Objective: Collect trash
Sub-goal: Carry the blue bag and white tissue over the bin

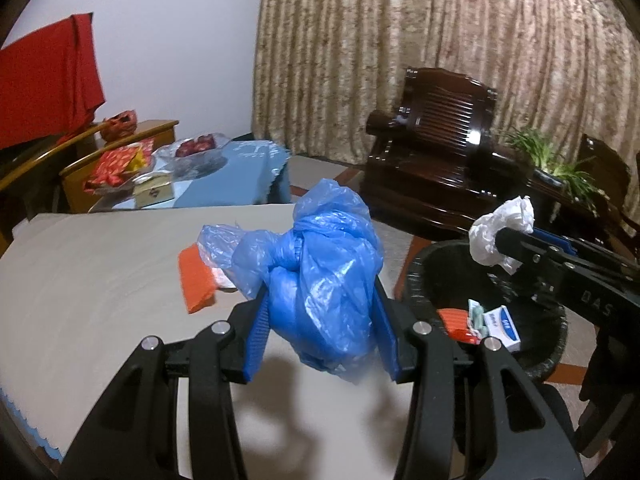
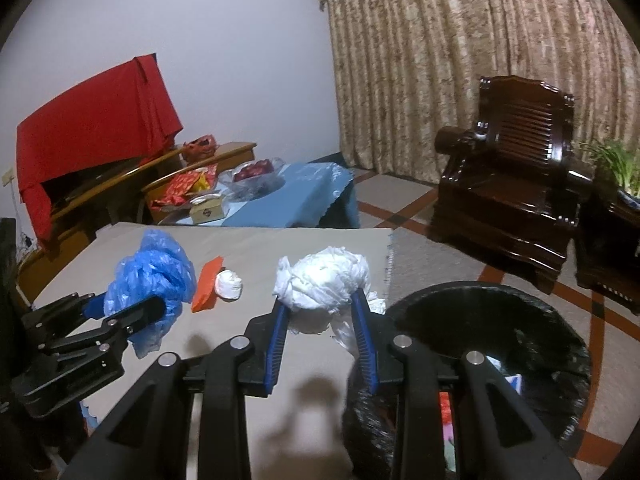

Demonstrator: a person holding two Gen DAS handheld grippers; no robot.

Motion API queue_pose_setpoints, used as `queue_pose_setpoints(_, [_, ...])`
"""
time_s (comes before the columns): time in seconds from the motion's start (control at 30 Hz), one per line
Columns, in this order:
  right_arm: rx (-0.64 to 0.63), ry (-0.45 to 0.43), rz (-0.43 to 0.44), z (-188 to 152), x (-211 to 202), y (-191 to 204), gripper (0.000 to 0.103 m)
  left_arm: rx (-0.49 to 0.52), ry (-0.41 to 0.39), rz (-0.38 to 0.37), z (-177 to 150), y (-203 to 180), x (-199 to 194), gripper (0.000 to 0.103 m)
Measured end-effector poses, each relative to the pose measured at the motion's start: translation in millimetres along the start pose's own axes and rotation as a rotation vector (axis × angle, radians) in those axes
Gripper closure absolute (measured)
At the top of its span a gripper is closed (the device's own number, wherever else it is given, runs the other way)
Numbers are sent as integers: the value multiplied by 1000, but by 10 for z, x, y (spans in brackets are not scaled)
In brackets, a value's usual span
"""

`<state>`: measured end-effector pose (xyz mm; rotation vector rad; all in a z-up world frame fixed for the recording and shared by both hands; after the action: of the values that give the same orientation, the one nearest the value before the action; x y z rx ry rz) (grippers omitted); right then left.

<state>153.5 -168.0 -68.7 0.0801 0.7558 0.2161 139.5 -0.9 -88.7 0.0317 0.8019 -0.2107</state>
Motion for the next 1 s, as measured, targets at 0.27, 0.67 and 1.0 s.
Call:
queue_pose_setpoints(0.27, [42,-22,-45,-88,-225,-318,71,57,-14,-38,0,-331,-57,59])
queue_pose_setpoints(0.67, [84,-30,-105,-142,-326,-673,71,123,-22,-85,34,-704,28,59])
queue_pose_setpoints(1.0, [121,-19,-146,-188,-344,-938,71,158,-5,-127,62,-940,196,59])
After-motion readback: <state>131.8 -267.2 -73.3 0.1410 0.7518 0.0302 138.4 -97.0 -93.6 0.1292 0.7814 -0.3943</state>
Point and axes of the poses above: each gripper's, at about its wrist camera, not at the fingertips, and x roughly the way its jaws point, y to its left, z to its top, the point moved 5 cm from there along x, roughly the way its jaws point, and after that the axes turned 12 degrees about y, right-handed, at the moved point
